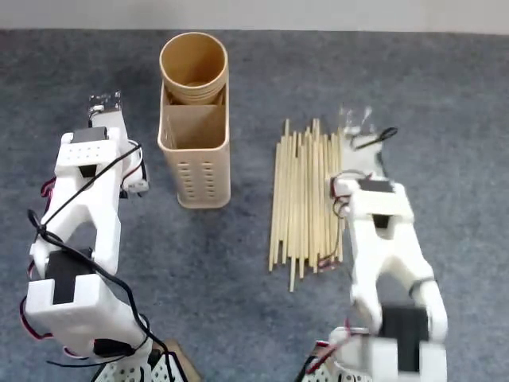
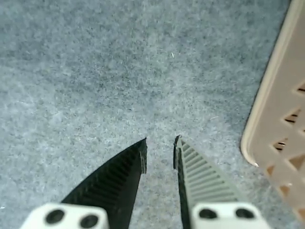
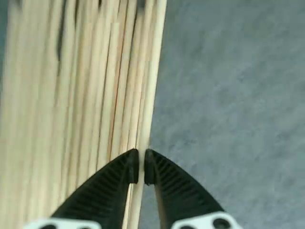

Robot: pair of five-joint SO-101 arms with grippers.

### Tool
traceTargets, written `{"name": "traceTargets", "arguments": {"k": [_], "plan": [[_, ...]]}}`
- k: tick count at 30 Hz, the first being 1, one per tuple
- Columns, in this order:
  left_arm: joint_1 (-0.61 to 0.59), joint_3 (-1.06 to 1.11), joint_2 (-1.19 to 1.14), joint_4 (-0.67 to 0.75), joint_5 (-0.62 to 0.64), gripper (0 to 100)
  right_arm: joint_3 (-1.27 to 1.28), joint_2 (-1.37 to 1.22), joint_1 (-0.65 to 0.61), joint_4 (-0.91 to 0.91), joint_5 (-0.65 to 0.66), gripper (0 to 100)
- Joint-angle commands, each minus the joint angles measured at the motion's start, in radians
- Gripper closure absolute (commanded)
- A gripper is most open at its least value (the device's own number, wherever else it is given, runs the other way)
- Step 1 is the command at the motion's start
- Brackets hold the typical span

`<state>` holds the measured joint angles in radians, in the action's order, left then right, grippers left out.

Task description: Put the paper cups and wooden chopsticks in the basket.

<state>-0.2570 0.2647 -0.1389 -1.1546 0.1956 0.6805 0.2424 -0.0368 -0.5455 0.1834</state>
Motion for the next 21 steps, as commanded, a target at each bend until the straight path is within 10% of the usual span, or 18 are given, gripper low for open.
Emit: {"name": "traceTargets", "arguments": {"k": [1, 8, 21], "plan": [[0.019, -0.005, 0.025, 0.023, 0.011, 87, -0.085, 0.346, -0.019, 0.007, -0.086, 99.3], [0.019, -0.005, 0.025, 0.028, 0.011, 87, -0.139, 0.685, -0.303, 0.134, -0.161, 99.3], [0.018, -0.004, 0.025, 0.026, 0.011, 87, -0.394, 0.142, -0.587, 0.619, -0.028, 99.1]]}}
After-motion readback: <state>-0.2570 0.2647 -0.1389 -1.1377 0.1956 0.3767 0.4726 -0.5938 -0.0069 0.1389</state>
